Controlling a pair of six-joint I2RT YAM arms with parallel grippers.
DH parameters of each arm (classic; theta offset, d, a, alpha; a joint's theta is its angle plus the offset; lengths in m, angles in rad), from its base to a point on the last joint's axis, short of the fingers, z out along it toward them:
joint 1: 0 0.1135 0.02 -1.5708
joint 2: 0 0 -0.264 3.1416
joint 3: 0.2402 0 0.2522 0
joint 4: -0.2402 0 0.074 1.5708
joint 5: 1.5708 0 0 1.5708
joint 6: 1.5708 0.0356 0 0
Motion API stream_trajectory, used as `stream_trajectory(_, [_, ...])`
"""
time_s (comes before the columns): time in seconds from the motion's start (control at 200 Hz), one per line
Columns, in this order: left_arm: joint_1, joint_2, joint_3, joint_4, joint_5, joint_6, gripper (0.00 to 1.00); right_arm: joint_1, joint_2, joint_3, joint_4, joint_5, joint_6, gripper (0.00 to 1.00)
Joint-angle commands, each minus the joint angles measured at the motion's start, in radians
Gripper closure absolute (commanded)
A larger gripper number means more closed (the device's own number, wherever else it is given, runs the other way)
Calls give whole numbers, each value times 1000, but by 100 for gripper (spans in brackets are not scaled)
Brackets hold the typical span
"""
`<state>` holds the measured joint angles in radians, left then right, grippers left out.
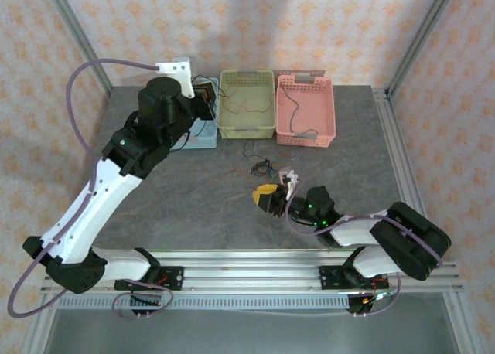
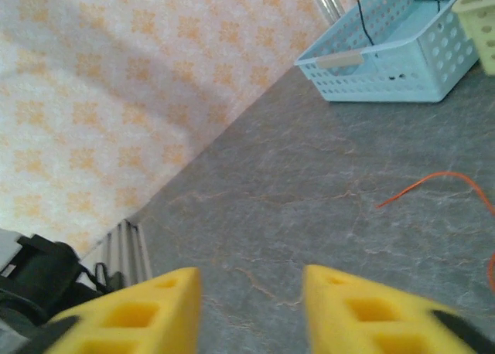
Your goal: Untangle the cables
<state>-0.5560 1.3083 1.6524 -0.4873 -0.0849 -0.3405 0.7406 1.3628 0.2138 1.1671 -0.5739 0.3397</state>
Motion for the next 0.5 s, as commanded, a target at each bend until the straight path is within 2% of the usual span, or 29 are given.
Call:
stream_trajectory(0.0, [54, 51, 70, -31, -17, -7, 100, 6, -29, -20, 30, 39, -13, 50])
stream_trajectory(0.085, [120, 123, 134, -47, 19, -37, 100, 6, -49, -27, 10, 64, -21, 48])
stream_trajectory(0.365, [245, 409, 407, -115, -65, -12, 100, 6, -86, -28, -53, 83, -45, 49])
stream_trajectory(0.495, [297, 569, 547, -165, -57, -9, 100, 6, -90, -28, -59, 77, -53, 50])
